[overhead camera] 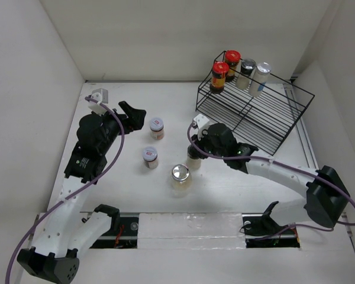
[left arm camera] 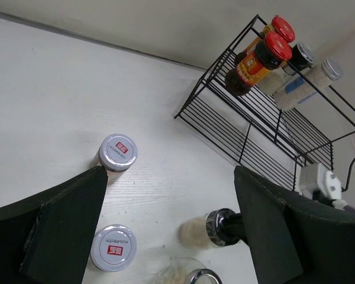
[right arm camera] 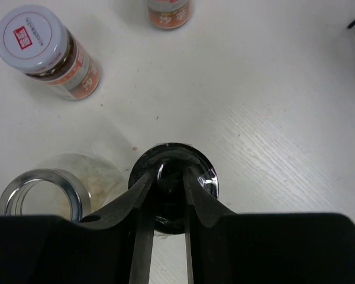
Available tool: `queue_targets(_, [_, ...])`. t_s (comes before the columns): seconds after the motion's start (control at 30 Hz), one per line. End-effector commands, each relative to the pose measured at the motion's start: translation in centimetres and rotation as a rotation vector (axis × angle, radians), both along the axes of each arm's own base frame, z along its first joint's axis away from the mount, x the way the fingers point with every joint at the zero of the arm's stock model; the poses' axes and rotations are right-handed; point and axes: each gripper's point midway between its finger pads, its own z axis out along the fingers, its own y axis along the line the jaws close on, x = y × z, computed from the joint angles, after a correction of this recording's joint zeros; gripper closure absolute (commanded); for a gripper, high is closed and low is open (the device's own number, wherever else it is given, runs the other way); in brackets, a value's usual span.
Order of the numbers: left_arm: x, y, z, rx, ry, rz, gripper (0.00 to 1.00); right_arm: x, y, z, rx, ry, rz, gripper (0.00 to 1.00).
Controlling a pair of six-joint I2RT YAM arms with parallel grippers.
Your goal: Organize the condiment bottles
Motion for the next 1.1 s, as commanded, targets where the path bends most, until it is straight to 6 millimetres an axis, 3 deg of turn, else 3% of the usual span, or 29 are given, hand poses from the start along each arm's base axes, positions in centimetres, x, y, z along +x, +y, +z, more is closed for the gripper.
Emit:
queue_targets(0.0, [0.1, -0.2, 0.9, -0.001, -0.045, -0.016, 0.15, 4.4, -0.7, 13.3, 0.185, -0.292, -0.127, 0.82])
queue_targets(0.07, [0.1, -0.2, 0.9, -0.001, -0.045, -0.016, 0.15, 6.3, -2.8, 16.6, 0.206, -0.361, -0.182, 0.82])
queue_targets(0.1, [0.1, -0.2, 0.9, -0.001, -0.045, -0.016, 0.15, 7.3, -3.2, 19.5, 0.233, -0.415, -0.200, 0.82])
queue_targets(0.17, [0.1, -0.3, 0.9, -0.002, -0.045, -0.026, 0.15, 9.2, -4.2, 21.0, 0.224, -0.454, -0.236, 0.83])
queue_targets(0.27, [0.3, -0.3, 0.6, 0.001, -0.036, -0.017, 0.15, 12.8, -8.3, 23.8, 0.218, -0.508, -0.345, 0.85])
queue_targets(0.33, [0.3, -0.3, 0.6, 0.001, -0.036, -0.017, 0.15, 13.9, -9.6, 25.9, 0.236, -0.543, -0.369, 0.85])
queue_targets(0.47, [0.2, 0.0, 1.0, 0.008, -0.051, -0.005, 0.15, 17.8, -12.2, 25.9, 0.214, -0.539, -0.412, 0.85])
queue_targets(0.57, [0.1, 0.1, 0.7, 0.011, -0.041, -0.005, 0.15, 19.5, -13.7, 26.0, 0.207, -0.537, -0.424, 0.85])
queue_targets(0.6, [0.1, 0.1, 0.7, 0.011, -0.041, -0.005, 0.15, 20.2, -13.8, 24.7, 0.199, -0.505, -0.426, 0.85])
queue_targets(0.77, [0.3, 0.4, 0.7, 0.022, -0.044, 0.013, 0.15, 21.6, -15.7, 23.4, 0.175, -0.481, -0.461, 0.85])
queue_targets(0.83, [0.2, 0.3, 0.7, 0.021, -0.044, 0.004, 0.15, 22.3, -16.0, 21.9, 0.156, -0.449, -0.470, 0.85])
queue_targets(1.0, [0.6, 0.0, 0.4, 0.022, -0.035, -0.005, 0.15, 23.4, -16.5, 20.0, 0.146, -0.412, -0.482, 0.85])
queue_targets(1.07, [0.6, 0.0, 0.4, 0.022, -0.035, -0.005, 0.15, 23.6, -16.3, 19.5, 0.145, -0.402, -0.472, 0.80])
